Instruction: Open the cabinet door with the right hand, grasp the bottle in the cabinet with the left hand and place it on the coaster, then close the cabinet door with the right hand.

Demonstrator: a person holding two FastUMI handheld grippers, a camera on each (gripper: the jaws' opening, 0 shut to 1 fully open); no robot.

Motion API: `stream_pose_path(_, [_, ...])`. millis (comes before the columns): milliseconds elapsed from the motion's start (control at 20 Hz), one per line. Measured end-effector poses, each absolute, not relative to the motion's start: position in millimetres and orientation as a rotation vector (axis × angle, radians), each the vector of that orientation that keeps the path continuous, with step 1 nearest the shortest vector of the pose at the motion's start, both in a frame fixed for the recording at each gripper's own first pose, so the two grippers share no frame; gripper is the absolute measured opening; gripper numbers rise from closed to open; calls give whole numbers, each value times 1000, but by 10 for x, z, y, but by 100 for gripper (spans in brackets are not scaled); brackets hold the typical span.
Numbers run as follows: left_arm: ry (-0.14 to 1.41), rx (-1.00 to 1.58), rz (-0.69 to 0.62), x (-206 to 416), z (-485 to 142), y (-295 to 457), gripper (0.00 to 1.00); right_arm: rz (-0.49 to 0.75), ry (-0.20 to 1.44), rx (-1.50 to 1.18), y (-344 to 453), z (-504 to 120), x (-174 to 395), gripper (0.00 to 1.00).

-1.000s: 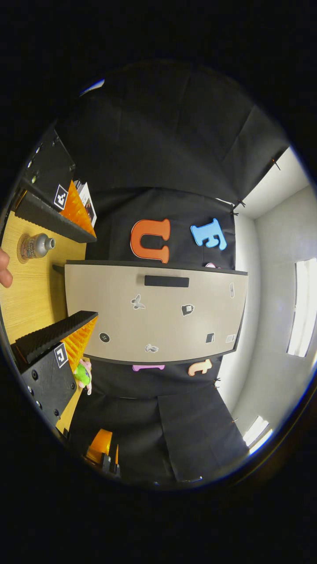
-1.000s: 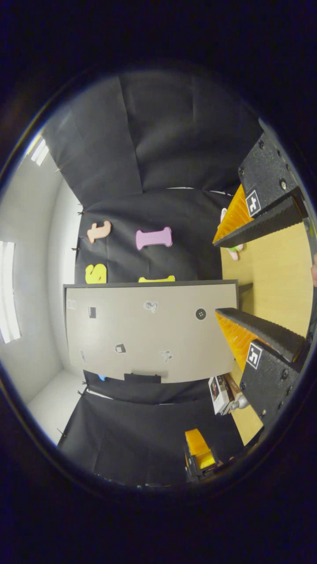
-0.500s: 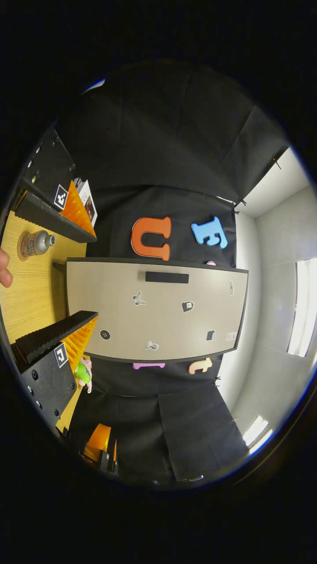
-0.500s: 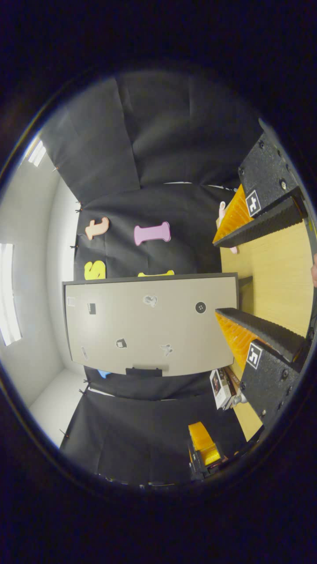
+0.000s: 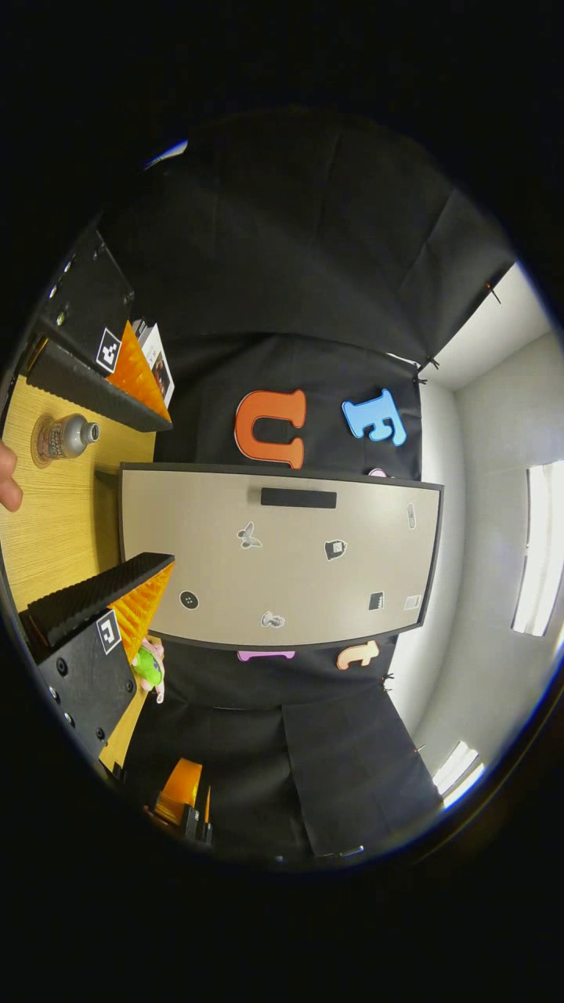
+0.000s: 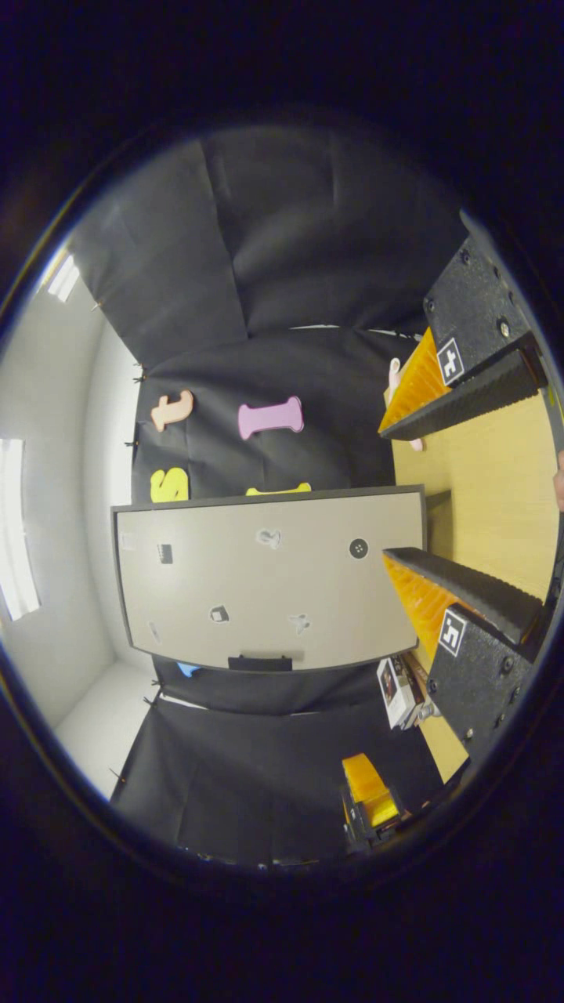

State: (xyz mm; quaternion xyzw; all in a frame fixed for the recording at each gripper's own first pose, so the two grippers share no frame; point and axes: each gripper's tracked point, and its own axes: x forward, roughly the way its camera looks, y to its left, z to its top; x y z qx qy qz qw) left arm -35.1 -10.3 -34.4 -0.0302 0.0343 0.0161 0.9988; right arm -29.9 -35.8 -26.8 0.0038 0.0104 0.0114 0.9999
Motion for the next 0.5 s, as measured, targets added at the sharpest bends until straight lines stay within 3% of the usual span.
stream_pose_path(500, [66, -59, 38, -336, -333, -60, 94, 25, 16, 17, -306, -266, -242, 89])
